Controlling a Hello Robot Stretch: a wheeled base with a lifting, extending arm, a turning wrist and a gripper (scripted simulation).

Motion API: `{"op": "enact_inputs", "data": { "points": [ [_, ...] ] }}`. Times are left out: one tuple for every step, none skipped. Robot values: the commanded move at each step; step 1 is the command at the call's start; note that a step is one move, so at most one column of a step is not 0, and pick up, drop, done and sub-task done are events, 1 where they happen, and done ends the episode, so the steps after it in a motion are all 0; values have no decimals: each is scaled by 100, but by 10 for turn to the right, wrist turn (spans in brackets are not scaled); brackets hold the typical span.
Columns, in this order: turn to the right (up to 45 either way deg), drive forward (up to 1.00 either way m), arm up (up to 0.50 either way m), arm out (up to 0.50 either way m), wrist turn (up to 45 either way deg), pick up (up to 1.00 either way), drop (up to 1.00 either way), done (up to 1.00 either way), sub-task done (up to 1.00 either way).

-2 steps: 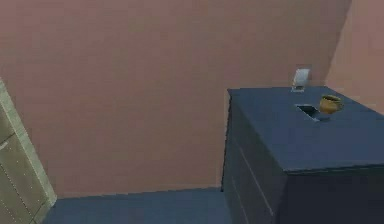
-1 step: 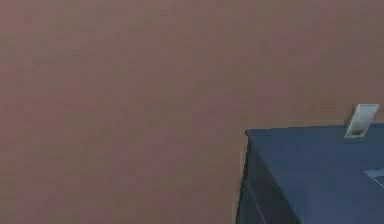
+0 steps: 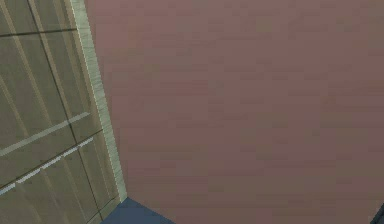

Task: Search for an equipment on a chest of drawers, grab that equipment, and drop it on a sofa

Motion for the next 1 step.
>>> {"op": "enact_inputs", "data": {
  "points": [
    [0,0,50,0,0,0,0,0,0]
  ]
}}
